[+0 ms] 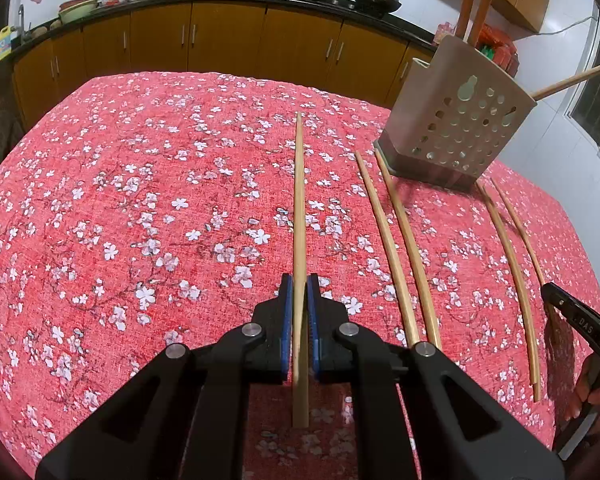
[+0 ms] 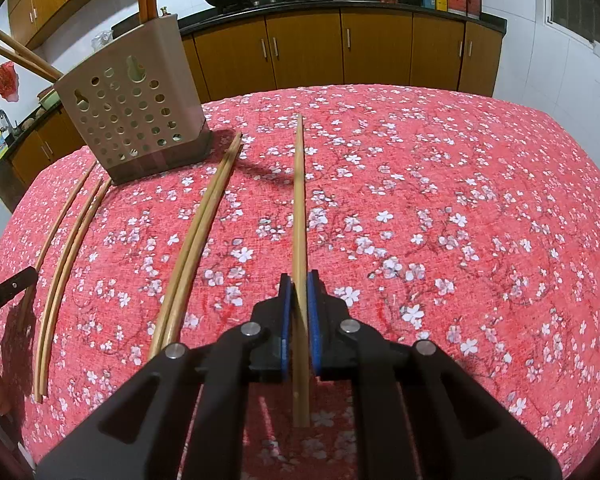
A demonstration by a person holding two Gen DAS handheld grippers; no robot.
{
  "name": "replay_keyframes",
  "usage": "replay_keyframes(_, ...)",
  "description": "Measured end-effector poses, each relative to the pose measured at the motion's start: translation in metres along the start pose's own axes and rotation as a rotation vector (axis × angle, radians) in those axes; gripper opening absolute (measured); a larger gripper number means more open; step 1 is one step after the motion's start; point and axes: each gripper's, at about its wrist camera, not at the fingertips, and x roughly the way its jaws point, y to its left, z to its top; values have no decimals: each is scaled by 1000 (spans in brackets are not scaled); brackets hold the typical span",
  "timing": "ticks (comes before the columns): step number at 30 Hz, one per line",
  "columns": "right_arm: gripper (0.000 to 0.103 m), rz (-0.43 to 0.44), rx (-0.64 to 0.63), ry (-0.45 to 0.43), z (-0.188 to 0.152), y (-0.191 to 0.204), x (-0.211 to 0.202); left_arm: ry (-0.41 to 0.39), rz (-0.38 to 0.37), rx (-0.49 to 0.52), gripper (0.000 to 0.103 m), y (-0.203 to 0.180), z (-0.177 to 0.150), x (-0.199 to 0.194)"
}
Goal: Organize utensils
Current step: 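Close the left tool on a chopstick while the right tool grasps another chopstick, then lift both held chopsticks upright and carry them over the perforated holder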
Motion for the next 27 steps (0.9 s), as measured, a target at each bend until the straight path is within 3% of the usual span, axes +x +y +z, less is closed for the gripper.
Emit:
replay_keyframes(11,17,3,-19,0,0,5,1,0,-4,-5,9,0,0,0)
replay_keyframes(27,14,3,-20,-2,-12,1,-11,-1,44,58,8,-12,-17,-11)
